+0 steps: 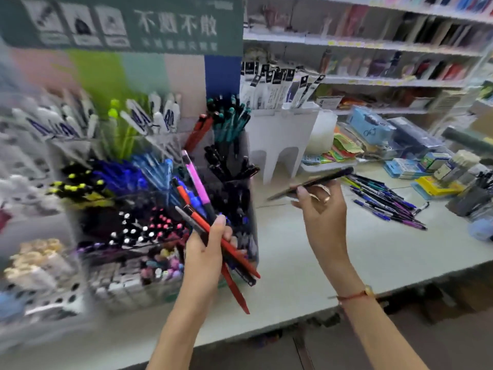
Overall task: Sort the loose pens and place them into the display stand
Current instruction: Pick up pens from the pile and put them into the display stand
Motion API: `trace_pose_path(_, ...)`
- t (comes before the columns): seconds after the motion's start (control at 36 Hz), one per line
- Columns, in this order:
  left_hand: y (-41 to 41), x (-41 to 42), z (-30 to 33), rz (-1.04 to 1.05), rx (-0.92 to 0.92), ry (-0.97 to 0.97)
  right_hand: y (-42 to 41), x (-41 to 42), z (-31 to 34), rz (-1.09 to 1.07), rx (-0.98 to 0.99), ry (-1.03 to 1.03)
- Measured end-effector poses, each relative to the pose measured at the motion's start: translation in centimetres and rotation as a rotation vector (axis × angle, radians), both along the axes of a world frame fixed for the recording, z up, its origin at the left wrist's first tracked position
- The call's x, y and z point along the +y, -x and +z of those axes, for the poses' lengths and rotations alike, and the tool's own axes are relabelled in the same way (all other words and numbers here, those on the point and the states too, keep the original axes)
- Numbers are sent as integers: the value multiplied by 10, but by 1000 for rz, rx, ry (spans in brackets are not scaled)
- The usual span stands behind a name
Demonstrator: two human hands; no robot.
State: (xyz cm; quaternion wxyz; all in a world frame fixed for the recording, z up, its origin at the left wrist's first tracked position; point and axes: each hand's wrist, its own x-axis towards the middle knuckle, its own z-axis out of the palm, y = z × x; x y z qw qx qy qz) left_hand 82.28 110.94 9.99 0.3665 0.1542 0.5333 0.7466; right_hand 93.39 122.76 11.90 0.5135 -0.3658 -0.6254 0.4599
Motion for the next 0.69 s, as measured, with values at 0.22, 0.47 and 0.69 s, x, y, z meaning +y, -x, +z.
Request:
trace_pose_path(0.22, 41, -32, -5, 103, -39, 36, 90, 10, 16, -128, -235, -282)
trace_pose_path(0.47, 86, -42, -4, -105, -116, 45, 113, 27, 2, -239, -645, -371)
trace_pose_path(0.69, 94, -41, -4, -303, -83, 69, 119, -13, 16, -199, -500, -362)
